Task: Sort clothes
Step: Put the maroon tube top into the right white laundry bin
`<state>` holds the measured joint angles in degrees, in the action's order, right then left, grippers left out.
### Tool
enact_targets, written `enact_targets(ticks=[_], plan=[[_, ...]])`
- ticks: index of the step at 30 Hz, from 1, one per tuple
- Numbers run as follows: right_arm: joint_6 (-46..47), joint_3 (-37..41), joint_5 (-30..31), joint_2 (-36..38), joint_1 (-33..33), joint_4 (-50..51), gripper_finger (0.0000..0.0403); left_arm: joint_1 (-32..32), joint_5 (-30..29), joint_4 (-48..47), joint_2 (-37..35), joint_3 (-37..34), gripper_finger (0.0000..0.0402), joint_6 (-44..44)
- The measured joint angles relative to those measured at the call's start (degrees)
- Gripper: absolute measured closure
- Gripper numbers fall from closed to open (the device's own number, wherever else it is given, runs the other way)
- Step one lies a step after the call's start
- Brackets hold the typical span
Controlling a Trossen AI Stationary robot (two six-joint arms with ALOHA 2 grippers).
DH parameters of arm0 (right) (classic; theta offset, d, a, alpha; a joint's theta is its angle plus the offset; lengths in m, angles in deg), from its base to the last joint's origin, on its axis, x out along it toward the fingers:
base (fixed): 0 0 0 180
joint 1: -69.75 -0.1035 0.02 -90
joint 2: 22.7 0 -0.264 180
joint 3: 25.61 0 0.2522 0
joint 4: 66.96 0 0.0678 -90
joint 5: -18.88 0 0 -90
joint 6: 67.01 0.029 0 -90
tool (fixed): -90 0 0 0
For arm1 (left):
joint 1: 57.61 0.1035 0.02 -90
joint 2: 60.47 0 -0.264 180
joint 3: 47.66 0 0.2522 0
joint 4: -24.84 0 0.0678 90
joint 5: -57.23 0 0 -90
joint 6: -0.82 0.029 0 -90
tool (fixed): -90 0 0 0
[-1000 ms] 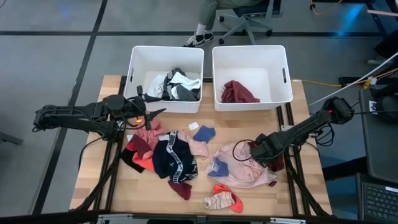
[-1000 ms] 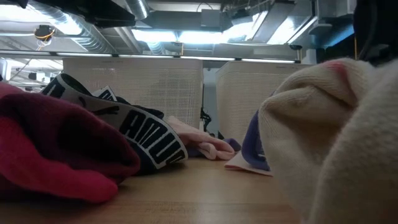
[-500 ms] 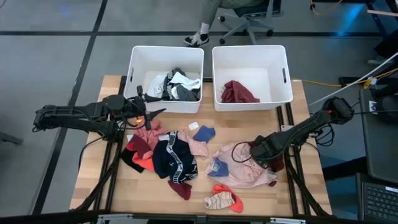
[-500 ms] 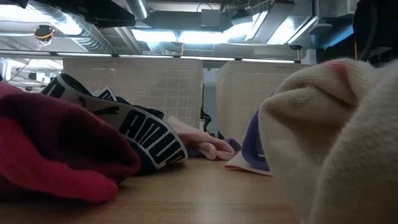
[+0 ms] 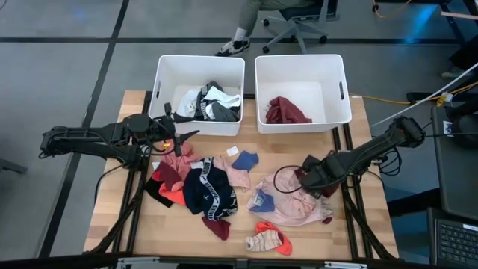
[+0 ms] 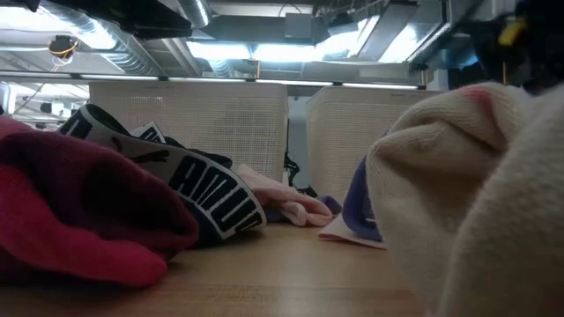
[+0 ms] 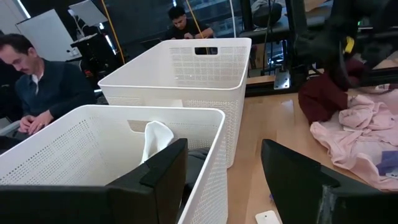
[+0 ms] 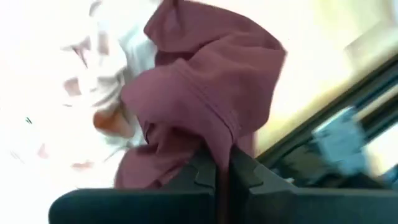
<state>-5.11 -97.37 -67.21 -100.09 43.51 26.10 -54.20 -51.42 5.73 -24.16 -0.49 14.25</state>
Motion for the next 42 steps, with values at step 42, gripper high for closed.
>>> enact_targets(ticks=[42], plan=[[-33.5, -42.6, 60.9, 0.0, 16.4, 4.2, 0.0386, 0.0, 0.0, 0.0, 0.0, 0.0, 0.0208, 0.1]])
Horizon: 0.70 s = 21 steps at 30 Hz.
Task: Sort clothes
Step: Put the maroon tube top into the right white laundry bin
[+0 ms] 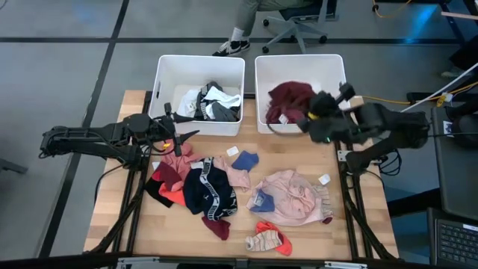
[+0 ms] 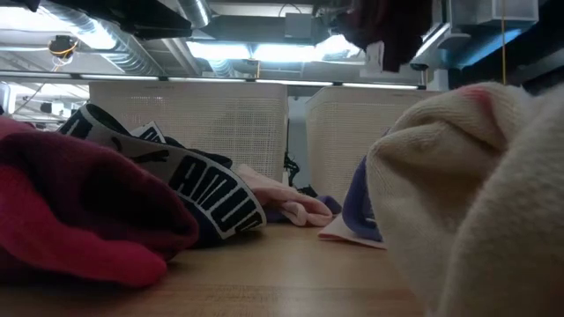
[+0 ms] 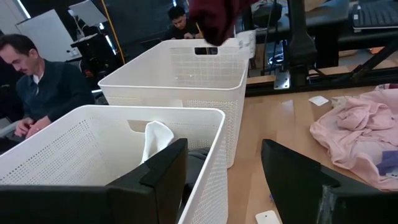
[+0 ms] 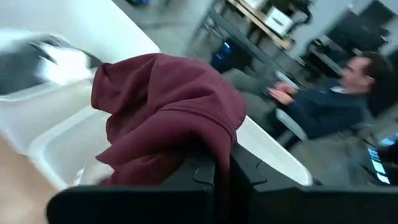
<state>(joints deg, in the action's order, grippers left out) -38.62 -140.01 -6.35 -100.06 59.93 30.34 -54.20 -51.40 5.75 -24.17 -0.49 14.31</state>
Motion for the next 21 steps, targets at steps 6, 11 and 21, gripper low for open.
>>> enact_targets(ticks=[6, 11, 21], plan=[[-6.5, 0.1, -4.7, -0.3, 12.7, -2.4, 0.0386, 0.0, 0.0, 0.0, 0.0, 0.0, 0.0208, 0.2], [-13.9, 2.0, -12.7, -0.6, 22.0, -10.0, 0.0386, 0.0, 0.0, 0.0, 0.0, 0.0, 0.0208, 0.2], [-21.3, 9.5, -27.9, -3.4, 35.6, -22.8, 0.0386, 0.0, 0.0, 0.0, 0.0, 0.0, 0.0208, 0.4]])
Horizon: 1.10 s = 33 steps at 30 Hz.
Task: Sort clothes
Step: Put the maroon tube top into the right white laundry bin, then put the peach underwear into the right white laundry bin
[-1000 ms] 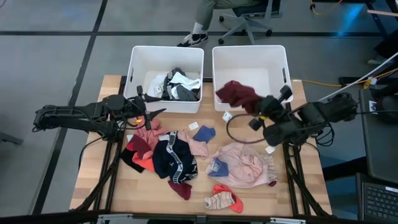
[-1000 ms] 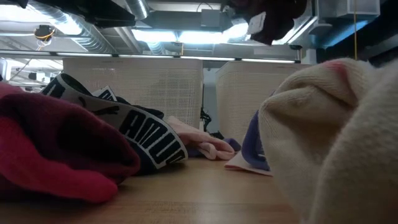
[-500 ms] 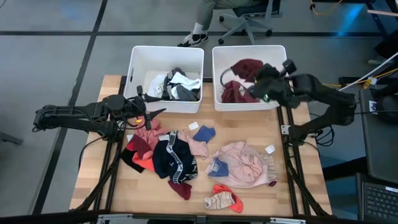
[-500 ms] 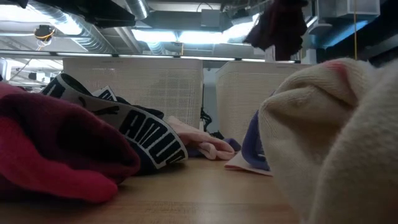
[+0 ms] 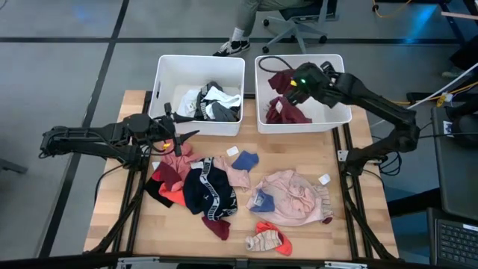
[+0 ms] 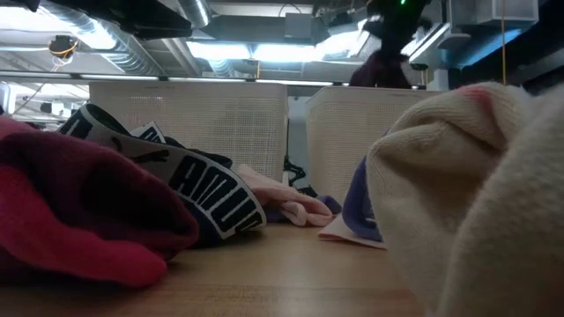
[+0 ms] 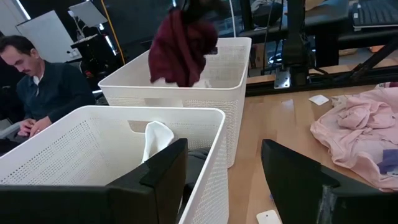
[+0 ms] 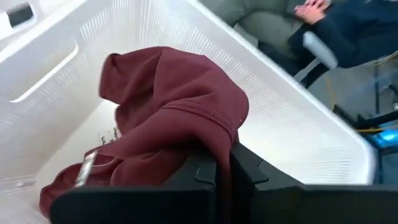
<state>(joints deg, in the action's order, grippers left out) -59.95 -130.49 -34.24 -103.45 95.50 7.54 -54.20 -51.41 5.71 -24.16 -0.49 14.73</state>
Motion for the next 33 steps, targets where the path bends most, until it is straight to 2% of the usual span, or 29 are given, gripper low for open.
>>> enact_targets(ticks=[4, 9, 14, 19, 22, 29, 33], plan=[[-1.3, 3.5, -3.4, -2.1, 3.3, -4.4, 0.0386, 0.0, 0.0, 0.0, 0.0, 0.0, 0.0208, 0.0], [-1.4, 6.6, -3.5, -5.3, 5.7, -9.1, 0.0386, 0.0, 0.0, 0.0, 0.0, 0.0, 0.0208, 0.1], [-1.3, 7.7, -6.3, -8.7, 6.7, -11.4, 0.0386, 0.0, 0.0, 0.0, 0.0, 0.0, 0.0208, 0.2], [-1.4, 7.8, -6.6, -11.5, 6.6, -12.3, 0.0375, 0.0, 0.0, 0.0, 0.0, 0.0, 0.0208, 0.2], [-1.4, 7.8, -7.5, -12.1, 6.5, -12.2, 0.0341, 0.0, 0.0, 0.0, 0.0, 0.0, 0.0208, 0.2], [-1.4, 7.7, -11.7, -11.3, 6.5, -10.2, 0.0217, 0.0, 0.0, 0.0, 0.0, 0.0, 0.0208, 0.2], [-1.2, 5.4, -15.8, -11.1, 6.5, -5.2, 0.0164, 0.0, 0.0, 0.0, 0.0, 0.0, 0.0208, 0.2]])
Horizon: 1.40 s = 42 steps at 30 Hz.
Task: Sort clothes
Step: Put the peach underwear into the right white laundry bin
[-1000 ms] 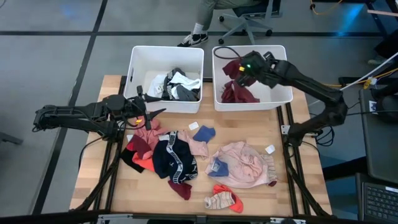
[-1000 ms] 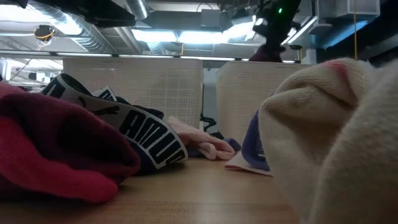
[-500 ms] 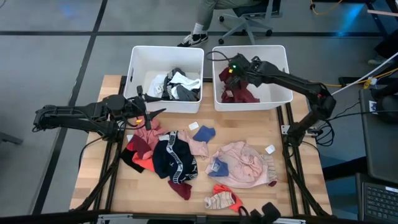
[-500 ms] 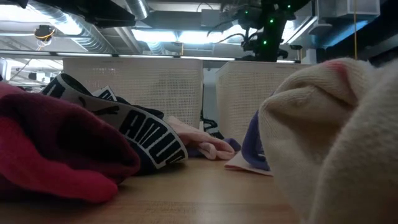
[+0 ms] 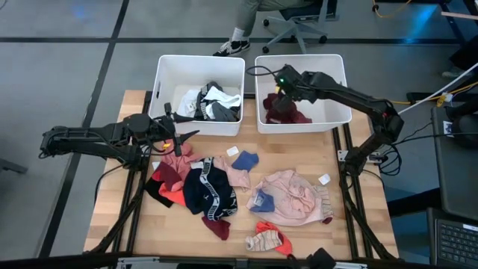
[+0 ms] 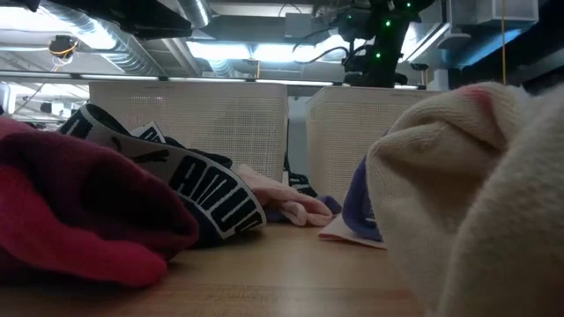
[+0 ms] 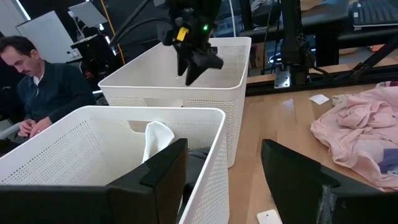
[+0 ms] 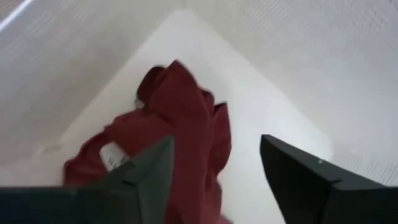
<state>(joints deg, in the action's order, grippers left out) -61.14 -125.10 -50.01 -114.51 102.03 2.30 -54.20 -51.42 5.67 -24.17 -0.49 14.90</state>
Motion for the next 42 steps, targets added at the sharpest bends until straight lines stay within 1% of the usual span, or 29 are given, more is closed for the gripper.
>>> enact_targets(ticks=[4, 7, 10, 15, 21, 27, 35, 42], plan=[[2.5, -4.1, -3.0, 0.0, -0.7, 7.4, 0.0138, 0.0, 0.0, 0.0, 0.0, 0.0, 0.0208, 0.0], [3.5, -6.6, -3.7, 0.3, -2.6, 11.9, 0.0135, 0.0, 0.0, 0.0, 0.0, 0.0, 0.0208, -0.1], [4.8, -8.3, -3.9, 1.0, -6.0, 15.0, 0.0137, 0.0, 0.0, 0.0, 0.0, 0.0, 0.0208, -0.2], [9.4, -8.9, -4.0, 2.0, -12.8, 19.4, 0.0138, 0.0, 0.0, -0.2, 0.0, 0.0, 0.0208, -0.4], [17.6, -8.9, -4.0, 2.2, -24.0, 27.6, 0.0138, 0.0, 0.0, -0.5, 0.0, 0.0, 0.0208, -0.5], [25.7, -8.9, -4.0, 2.2, -35.4, 30.1, 0.0139, 0.0, 0.0, -0.5, 0.0, 0.0, 0.0208, -0.6], [35.3, -8.9, -3.3, 2.2, -48.2, 30.5, 0.0139, 0.0, 0.0, -0.5, 0.0, 0.0, 0.0208, -0.7], [45.1, -4.1, -3.2, 2.1, -57.1, 30.0, 0.0139, 0.0, 0.0, -0.5, 0.0, 0.0, 0.0208, -0.7]])
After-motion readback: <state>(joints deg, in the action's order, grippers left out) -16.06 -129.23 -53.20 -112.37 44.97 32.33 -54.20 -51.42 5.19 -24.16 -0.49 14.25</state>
